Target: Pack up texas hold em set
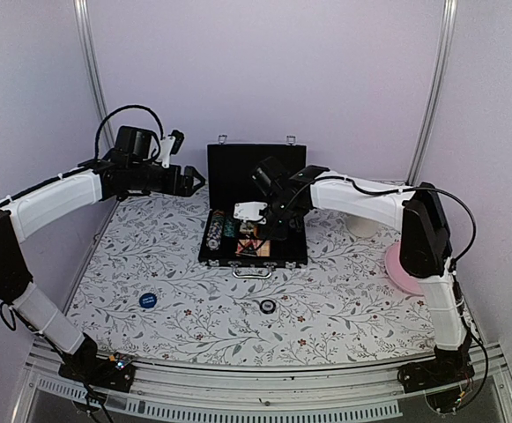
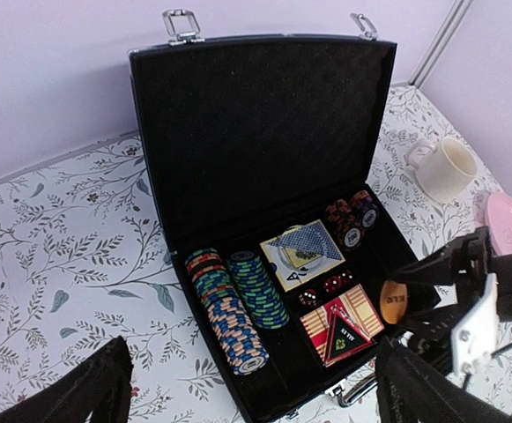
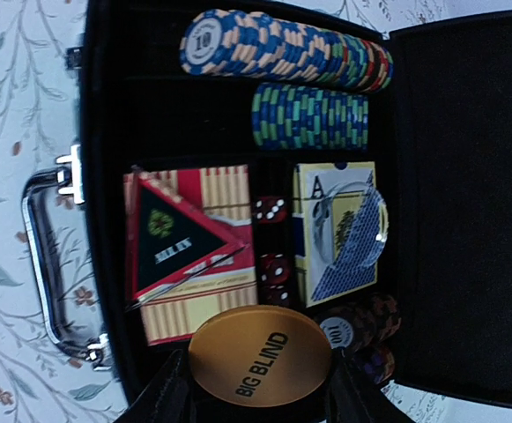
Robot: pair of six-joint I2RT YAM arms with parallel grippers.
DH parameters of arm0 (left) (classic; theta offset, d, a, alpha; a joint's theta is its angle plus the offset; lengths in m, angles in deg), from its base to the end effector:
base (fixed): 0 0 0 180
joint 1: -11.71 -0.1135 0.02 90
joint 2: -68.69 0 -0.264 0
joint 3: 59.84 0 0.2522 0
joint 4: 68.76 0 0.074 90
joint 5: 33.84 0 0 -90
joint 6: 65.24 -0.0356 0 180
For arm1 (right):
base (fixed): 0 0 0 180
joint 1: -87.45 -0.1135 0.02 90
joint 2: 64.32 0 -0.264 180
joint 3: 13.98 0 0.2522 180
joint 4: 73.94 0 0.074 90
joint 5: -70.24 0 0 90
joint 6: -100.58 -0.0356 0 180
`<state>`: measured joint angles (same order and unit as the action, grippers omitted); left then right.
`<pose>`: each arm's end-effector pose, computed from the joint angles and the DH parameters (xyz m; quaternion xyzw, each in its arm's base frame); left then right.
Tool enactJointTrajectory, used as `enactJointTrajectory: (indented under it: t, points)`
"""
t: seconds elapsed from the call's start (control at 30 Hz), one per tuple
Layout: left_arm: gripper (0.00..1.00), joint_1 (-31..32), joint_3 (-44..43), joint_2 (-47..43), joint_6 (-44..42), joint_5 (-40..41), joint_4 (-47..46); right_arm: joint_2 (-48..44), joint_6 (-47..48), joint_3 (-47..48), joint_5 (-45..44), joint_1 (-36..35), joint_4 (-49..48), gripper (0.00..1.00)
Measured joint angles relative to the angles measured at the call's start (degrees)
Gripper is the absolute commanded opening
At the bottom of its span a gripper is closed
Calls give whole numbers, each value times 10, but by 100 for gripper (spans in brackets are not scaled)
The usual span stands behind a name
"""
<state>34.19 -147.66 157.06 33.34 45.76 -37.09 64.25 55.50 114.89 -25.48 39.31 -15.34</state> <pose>0.3273 -0.1424 0.3168 0.1490 0.8602 -0.2053 0.4423 0.3325 0.3658 0.2281 -0.6879 0.6709 -0.0403 0.2740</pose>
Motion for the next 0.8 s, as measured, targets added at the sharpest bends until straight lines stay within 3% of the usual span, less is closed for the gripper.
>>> enactJointTrajectory:
  t: [0.37,0.73,0.8]
  points:
    - [96,-5,0,0,7,-14,0,135,38,72,-66,26,-139,42]
    - [96,-17,0,0,15,-33,0,153,78,73,-87,24,-192,43]
    - [97,-20,0,0,17,-38,0,153,83,73,-88,24,-194,49]
